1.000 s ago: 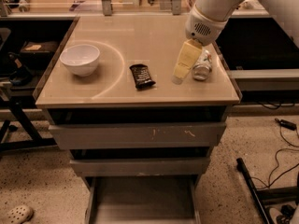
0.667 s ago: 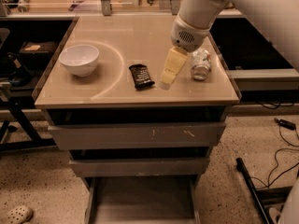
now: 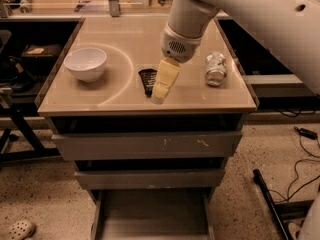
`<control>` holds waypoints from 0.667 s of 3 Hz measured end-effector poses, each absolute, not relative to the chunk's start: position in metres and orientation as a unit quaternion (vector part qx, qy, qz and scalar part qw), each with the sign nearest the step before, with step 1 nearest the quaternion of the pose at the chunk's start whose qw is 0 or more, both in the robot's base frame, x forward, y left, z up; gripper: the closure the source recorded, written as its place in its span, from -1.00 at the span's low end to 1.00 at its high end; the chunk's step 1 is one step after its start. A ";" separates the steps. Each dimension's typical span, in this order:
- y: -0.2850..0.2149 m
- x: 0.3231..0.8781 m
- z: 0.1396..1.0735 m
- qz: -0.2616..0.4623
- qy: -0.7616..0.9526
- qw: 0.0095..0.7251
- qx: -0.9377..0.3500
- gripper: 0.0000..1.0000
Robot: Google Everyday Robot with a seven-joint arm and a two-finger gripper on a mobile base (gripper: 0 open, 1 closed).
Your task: Place rxbar chocolate into bottom drawer
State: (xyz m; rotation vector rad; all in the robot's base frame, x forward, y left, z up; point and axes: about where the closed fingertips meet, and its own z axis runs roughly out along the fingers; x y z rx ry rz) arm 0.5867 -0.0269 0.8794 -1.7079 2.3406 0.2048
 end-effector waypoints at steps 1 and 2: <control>-0.028 0.590 0.875 0.082 0.800 0.125 -0.581 -1.00; -0.019 0.610 0.864 0.097 0.818 0.123 -0.554 -1.00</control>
Offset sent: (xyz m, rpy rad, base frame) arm 0.0513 0.0188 -0.0264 0.0888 0.0752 -0.1697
